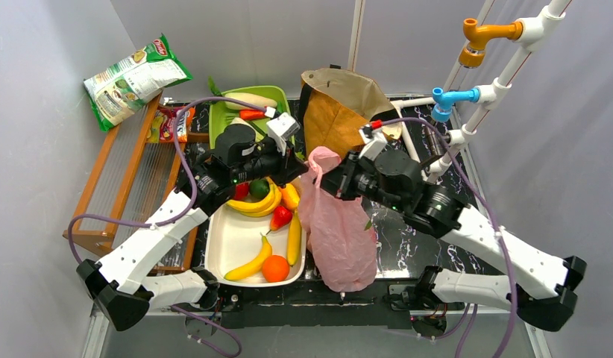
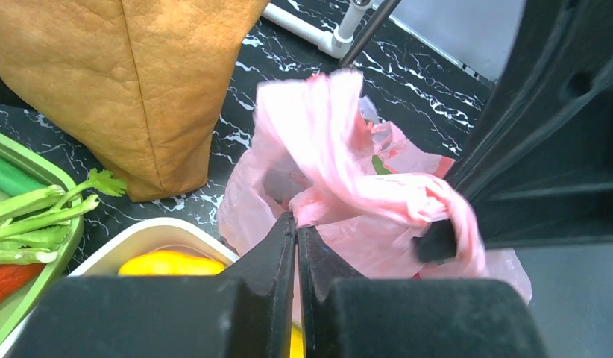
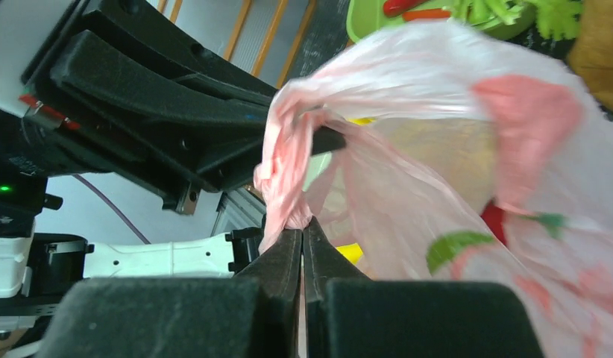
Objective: Place the food into the grocery bag and tie it
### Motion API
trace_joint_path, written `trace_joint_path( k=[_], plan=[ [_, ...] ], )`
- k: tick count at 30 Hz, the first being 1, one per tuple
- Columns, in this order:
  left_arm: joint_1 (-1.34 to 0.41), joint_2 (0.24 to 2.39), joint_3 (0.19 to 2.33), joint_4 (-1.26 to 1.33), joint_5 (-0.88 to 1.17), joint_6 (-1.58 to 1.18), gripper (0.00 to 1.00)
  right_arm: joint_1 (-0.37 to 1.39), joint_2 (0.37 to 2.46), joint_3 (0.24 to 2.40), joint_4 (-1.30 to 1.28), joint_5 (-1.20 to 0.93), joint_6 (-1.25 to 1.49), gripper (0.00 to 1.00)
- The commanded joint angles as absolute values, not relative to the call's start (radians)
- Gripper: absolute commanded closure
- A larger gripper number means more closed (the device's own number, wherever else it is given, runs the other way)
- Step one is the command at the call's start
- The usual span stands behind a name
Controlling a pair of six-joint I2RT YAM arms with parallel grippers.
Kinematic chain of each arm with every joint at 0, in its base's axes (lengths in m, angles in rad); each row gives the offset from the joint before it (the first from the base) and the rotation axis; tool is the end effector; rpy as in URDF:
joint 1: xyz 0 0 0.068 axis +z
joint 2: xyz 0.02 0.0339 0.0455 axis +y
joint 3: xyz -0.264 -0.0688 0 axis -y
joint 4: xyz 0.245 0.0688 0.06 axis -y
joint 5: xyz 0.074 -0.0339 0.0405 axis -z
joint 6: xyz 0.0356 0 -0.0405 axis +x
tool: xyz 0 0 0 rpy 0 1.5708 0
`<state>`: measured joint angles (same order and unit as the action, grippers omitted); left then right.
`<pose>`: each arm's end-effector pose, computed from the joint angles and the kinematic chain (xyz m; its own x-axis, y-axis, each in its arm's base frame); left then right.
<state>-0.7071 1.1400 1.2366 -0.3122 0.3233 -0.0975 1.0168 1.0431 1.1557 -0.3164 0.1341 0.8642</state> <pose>0.1851 -0.1730 0.4137 -0.2448 0.0878 -0.9656 0.8320 0.5303 -0.1627 0.1255 0.1938 0.4066 -0.6578 0.3695 -0.6564 -0.4215 0.5417 0.7273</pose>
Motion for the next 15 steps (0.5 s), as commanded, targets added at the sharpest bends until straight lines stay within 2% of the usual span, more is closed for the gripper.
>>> trace_joint_path(
  k=[1,9,15],
  plan=[
    [-0.707,1.089,1.299,-0.382,0.280,-0.103,1.00,1.020,0.941,1.163,-0.427,0.251,0.906,0.99],
    [-0.706,1.018,1.269,-0.317,0.254,-0.081,1.00,1.019,0.891,1.235,-0.591,0.356,0.873,0.99],
    [-0.706,1.046,1.335,-0.312,0.291,-0.084,1.00,1.019,0.899,1.316,-0.660,0.374,0.867,0.99]
  ],
)
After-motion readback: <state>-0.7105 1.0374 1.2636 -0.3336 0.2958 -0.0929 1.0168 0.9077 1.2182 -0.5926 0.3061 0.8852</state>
